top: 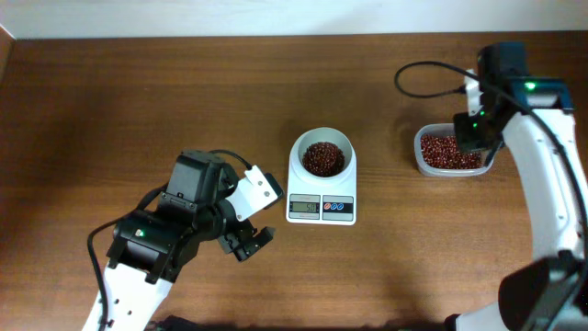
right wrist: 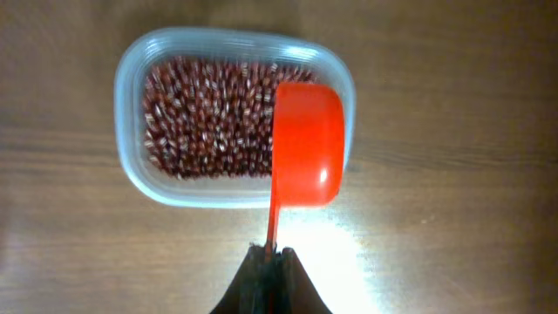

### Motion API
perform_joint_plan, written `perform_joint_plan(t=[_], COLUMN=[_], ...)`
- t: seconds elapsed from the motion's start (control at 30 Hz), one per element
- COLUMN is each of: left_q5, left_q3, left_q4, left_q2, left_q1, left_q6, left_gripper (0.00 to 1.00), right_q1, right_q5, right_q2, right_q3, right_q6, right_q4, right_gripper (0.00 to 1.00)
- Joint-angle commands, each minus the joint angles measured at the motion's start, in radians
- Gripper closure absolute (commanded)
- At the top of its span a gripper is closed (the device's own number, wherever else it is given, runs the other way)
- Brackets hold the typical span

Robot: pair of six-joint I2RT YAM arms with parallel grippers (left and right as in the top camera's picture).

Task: Scoop and weigh 50g on scale
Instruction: 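Move the scoop right back over the bean tub, then lower the scoop to the table in front of the tub and open the right gripper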

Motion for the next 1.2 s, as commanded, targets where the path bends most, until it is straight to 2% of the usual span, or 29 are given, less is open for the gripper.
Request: perform_joint_plan(t=[0.0, 0.07, 0.17, 0.23, 0.33, 0.37, 0.47, 0.57, 0.67, 0.7, 0.77, 0.83, 0.87, 0.9, 0.93, 0.97, 1.07, 1.17], left_q5=[0.011, 0.011, 0.011, 0.011, 0.011, 0.011, 0.011, 0.011, 0.011, 0.011, 0.011, 0.011, 0.011, 0.011, 0.011, 0.011, 0.011, 0.011], left_q3=[0.016, 0.016, 0.016, 0.016, 0.016, 0.016, 0.016, 0.016, 0.016, 0.016, 0.016, 0.016, 0.016, 0.016, 0.016, 0.016, 0.016, 0.016], left_q4=[-0.001, -0.001, -0.001, -0.001, -0.001, -0.001, -0.001, -0.001, -0.001, -0.001, -0.001, -0.001, -0.001, -0.001, -0.001, -0.001, -0.001, -0.001], left_q2=[-0.004, -0.004, -0.004, -0.004, -0.004, -0.004, -0.004, -0.004, -0.004, -0.004, -0.004, -0.004, -0.004, -0.004, -0.004, -0.004, -0.004, -0.004], left_q1=[0.007, 0.007, 0.007, 0.007, 0.007, 0.007, 0.007, 0.007, 0.007, 0.007, 0.007, 0.007, 0.007, 0.007, 0.007, 0.007, 0.007, 0.007], left_q6=[0.016, 0.016, 0.016, 0.016, 0.016, 0.016, 0.016, 0.016, 0.016, 0.016, 0.016, 0.016, 0.016, 0.016, 0.016, 0.016, 0.016, 0.016], left_gripper=[0.01, 0.01, 0.01, 0.01, 0.01, 0.01, 0.01, 0.01, 0.01, 0.01, 0.01, 0.01, 0.01, 0.01, 0.01, 0.01, 0.01, 0.01], right_q1=[-0.073, -0.178, -0.289, -0.33, -0.335, -0.335, -0.337, -0.375, -0.394, -0.394, -0.394, -0.394, -0.394, -0.394, -0.394, -0.394, -0.394, -0.394], right_q5=[-0.389, -0.555, -0.59, -0.639, -0.785, -0.808, -0.836, -0.836, -0.815, -0.804, -0.786, -0.759, -0.723, -0.678, -0.645, -0.595, -0.426, -0.514], right_q2=[-0.121, -0.196, -0.253, -0.326, -0.467, -0.48, -0.489, -0.489, -0.489, -0.489, -0.489, -0.489, -0.489, -0.489, -0.489, -0.489, -0.489, -0.504], right_q3=[0.073, 0.073, 0.025, -0.134, -0.548, -0.616, -0.887, -1.017, -1.038, -1.039, -1.039, -1.039, -1.039, -1.039, -1.039, -1.039, -1.02, -0.889], right_q6=[0.069, 0.072, 0.072, 0.072, 0.093, 0.125, 0.284, 0.436, 0.438, 0.438, 0.438, 0.438, 0.438, 0.438, 0.438, 0.445, 0.513, 0.462], right_q4=[-0.158, -0.303, -0.441, -0.412, -0.18, -0.127, 0.227, 0.386, 0.384, 0.384, 0.384, 0.38, 0.369, 0.35, 0.35, 0.351, 0.351, 0.345], right_gripper=[0.96, 0.96, 0.96, 0.96, 0.96, 0.96, 0.96, 0.96, 0.95, 0.85, 0.81, 0.61, 0.55, 0.4, 0.15, 0.01, 0.01, 0.01])
